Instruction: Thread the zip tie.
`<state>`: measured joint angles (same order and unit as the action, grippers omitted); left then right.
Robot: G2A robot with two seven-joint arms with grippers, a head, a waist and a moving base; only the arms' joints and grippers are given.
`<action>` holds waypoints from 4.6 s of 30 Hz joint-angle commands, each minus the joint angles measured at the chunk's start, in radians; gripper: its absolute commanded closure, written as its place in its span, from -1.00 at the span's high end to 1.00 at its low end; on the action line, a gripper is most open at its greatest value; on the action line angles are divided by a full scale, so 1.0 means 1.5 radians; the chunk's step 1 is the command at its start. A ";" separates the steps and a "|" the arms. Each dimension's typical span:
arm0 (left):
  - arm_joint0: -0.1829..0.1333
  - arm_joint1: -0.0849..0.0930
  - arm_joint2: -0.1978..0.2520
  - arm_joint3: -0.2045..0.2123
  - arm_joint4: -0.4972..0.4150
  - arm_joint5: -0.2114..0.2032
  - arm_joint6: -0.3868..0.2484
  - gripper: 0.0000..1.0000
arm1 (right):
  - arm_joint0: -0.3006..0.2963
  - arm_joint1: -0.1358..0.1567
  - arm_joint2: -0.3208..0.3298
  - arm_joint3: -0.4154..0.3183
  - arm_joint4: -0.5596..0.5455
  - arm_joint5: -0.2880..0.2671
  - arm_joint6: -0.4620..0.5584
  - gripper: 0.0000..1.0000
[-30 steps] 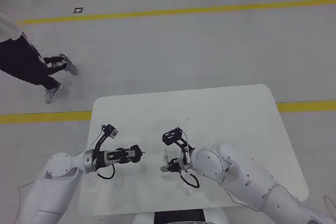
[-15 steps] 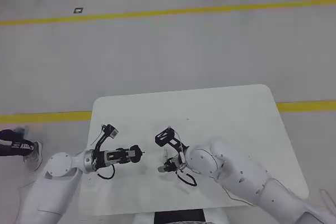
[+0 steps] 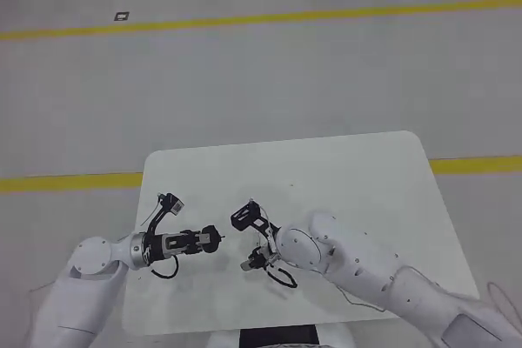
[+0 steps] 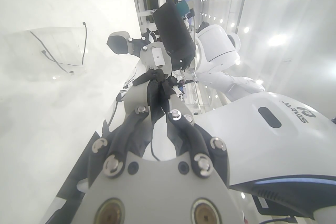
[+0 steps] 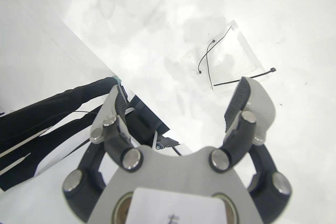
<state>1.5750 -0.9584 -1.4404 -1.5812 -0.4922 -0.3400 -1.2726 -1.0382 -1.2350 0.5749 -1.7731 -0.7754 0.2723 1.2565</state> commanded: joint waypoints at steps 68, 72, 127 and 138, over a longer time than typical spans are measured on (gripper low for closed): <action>0.000 0.000 0.000 0.000 0.000 0.000 0.000 -1.00 | 0.052 -0.069 -0.063 0.174 -0.070 -0.057 0.006 -0.82; 0.000 0.000 0.000 0.000 0.000 0.000 0.000 -1.00 | 0.060 -0.079 -0.071 0.195 -0.076 -0.058 0.005 -0.80; 0.000 0.000 0.000 0.000 0.000 0.000 0.000 -1.00 | 0.086 -0.154 -0.081 0.322 -0.120 -0.071 0.040 -0.76; 0.000 0.000 0.000 0.000 0.000 0.000 0.000 -1.00 | 0.081 -0.159 -0.074 0.316 -0.128 -0.090 0.059 -0.62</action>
<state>1.5750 -0.9584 -1.4404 -1.5812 -0.4922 -0.3400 -1.2726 -0.9165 -1.4731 0.4630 -1.2974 -0.9671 0.1421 1.3426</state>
